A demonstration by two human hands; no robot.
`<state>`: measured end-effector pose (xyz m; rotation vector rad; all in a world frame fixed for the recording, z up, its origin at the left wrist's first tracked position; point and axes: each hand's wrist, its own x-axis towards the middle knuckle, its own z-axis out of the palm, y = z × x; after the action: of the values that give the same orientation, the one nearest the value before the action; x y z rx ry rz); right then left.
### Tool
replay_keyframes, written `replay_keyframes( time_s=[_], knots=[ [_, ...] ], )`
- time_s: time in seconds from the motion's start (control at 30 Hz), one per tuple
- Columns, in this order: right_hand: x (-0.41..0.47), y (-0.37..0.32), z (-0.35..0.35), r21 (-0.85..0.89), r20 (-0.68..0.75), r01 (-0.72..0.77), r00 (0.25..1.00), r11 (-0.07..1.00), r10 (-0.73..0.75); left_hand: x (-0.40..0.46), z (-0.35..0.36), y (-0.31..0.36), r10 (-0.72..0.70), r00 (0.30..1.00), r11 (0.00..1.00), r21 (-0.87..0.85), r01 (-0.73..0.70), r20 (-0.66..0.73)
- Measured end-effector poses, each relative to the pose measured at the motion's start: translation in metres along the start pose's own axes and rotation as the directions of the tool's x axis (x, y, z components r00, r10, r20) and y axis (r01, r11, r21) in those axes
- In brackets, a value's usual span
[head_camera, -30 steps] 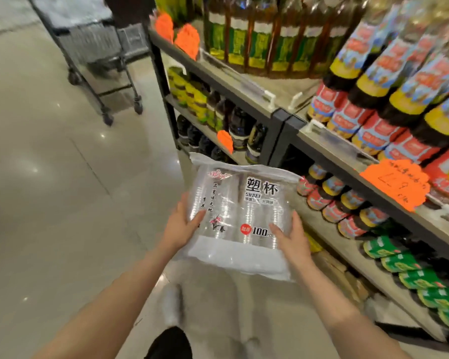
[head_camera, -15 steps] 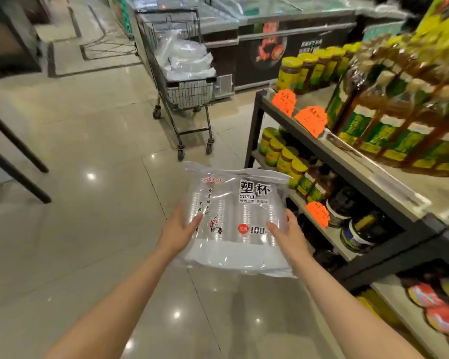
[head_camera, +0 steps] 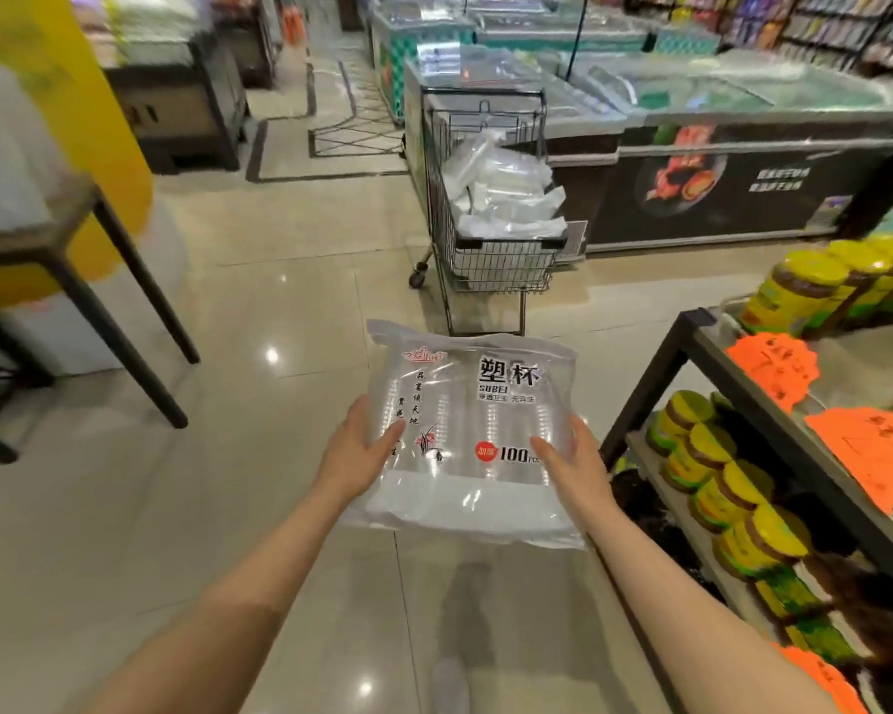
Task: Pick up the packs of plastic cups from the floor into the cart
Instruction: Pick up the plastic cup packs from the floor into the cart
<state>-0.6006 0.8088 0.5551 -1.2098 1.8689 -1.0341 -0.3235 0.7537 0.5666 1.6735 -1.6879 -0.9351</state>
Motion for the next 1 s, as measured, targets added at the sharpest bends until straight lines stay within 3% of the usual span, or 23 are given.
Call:
replay_keyframes(
  time_s=[0.4, 0.73, 1.0],
  knots=[
    [0.218, -0.076, 0.062, 0.047, 0.038, -0.011, 0.999, 0.999, 0.010, 0.227, -0.031, 0.012, -0.015, 0.997, 1.000, 0.012, 0.016, -0.077],
    [0.389, -0.144, 0.152, 0.083, -0.047, -0.082, 0.995, 0.993, 0.086, 0.455, -0.083, -0.001, 0.024, 0.999, 0.999, -0.039, -0.024, 0.021],
    [0.515, -0.192, 0.197, 0.076, -0.147, -0.117, 0.981, 0.990, 0.128, 0.624, -0.105, 0.007, 0.086, 0.991, 0.996, 0.018, -0.089, 0.100]
  ],
)
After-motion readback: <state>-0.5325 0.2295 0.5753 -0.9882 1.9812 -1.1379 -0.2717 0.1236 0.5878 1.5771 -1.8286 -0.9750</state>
